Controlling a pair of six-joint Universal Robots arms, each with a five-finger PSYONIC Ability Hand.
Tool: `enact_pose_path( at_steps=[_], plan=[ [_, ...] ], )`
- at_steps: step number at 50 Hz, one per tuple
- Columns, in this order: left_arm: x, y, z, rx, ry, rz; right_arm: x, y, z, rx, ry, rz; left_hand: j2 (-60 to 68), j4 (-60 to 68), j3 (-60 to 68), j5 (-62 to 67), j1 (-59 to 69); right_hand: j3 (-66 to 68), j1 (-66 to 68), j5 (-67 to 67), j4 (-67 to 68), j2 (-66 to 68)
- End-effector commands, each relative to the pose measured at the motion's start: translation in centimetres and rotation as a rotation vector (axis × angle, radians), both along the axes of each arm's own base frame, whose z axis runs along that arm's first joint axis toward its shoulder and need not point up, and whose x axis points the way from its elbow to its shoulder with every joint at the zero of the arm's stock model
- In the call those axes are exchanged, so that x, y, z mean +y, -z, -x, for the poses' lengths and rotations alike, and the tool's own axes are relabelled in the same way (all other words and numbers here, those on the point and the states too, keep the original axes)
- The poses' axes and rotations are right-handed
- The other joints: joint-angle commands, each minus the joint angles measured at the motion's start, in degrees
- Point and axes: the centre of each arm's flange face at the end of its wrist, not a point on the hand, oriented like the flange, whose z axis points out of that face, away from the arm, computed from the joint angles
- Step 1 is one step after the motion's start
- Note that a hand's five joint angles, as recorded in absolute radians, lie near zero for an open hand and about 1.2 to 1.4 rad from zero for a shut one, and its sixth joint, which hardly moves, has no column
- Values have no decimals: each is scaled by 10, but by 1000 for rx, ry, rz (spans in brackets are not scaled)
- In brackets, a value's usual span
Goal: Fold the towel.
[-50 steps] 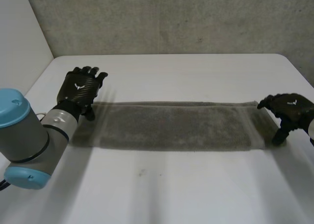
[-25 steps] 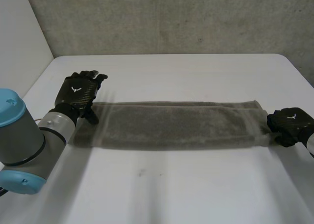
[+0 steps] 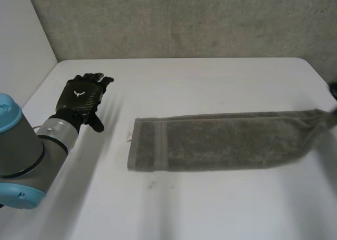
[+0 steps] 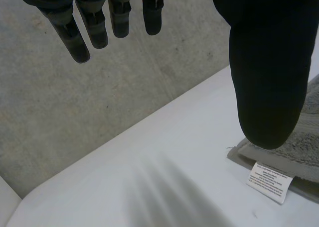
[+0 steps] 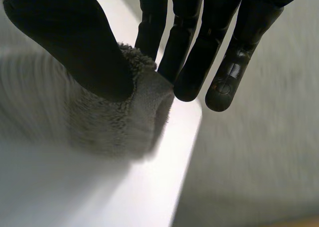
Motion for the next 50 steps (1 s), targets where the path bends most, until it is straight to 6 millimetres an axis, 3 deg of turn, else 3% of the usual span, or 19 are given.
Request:
enact_pose_path(
  at_steps=[1,2,3,5,6,8,11,13,16,19,21,22,23,27,34,38,40,47,50],
  plan=[
    [2,-12,0,12,0,28,41,-41,-139,-117,-347,111,5,3,4,-17,-3,119,194,178,114,130],
    [3,-13,0,15,0,31,58,-40,-174,-126,-444,119,5,3,4,-17,-3,119,194,178,114,130],
    [3,-13,0,15,0,31,59,-40,-174,-126,-445,119,5,3,4,-17,-3,119,194,178,114,130],
    [4,-15,-1,15,-1,26,97,-25,-232,-136,-615,102,5,3,4,-17,-3,119,194,178,114,130],
    [4,-15,-1,15,-1,26,97,-25,-232,-136,-616,102,5,3,4,-17,-3,119,194,178,114,130],
    [5,-14,-1,13,-3,20,133,-2,-271,-141,-743,61,5,3,4,-17,-3,119,194,178,114,130],
    [8,-13,-1,7,0,1,148,15,-286,-136,-788,25,5,3,4,-17,-3,119,194,178,114,130],
    [9,-12,0,5,3,-5,173,49,-306,-117,-858,-57,5,3,4,-17,-3,119,194,178,114,130],
    [9,-13,1,6,8,-2,191,73,-316,-91,-905,-116,5,3,4,-17,-3,119,194,178,114,130],
    [9,-13,2,7,11,1,193,78,-317,-91,-906,-128,5,3,4,-17,-3,119,194,178,114,130],
    [10,-15,9,9,32,13,191,70,-317,-105,-891,-113,5,3,4,-17,-3,-336,-260,-277,-341,-325],
    [10,-15,9,9,32,13,191,70,-317,-105,-891,-112,5,3,4,-17,-3,-338,-262,-279,-343,-327],
    [11,-18,14,13,46,24,189,58,-316,-118,-878,-89,5,3,4,-17,-3,-581,-506,-522,-586,-570],
    [11,-27,34,31,89,62,172,19,-300,-222,-775,-50,7,5,7,-15,-1,-581,-506,-522,-586,-570],
    [11,-29,67,88,121,68,143,-6,-251,-411,-589,-120,22,21,22,0,15,-581,-506,-522,-586,-570],
    [12,-16,84,104,147,31,135,1,-223,-438,-495,-185,31,29,30,9,23,-581,-506,-522,-586,-570],
    [15,10,96,76,169,-27,133,21,-197,-406,-413,-269,31,29,30,9,23,-581,-506,-522,-586,-570],
    [22,56,95,-6,130,-133,129,57,-150,-265,-299,-347,29,27,28,7,21,-570,-495,-511,-575,-559],
    [27,71,89,-57,106,-167,127,66,-136,-193,-278,-346,24,22,23,2,16,-467,-391,-407,-471,-456]
  ],
)
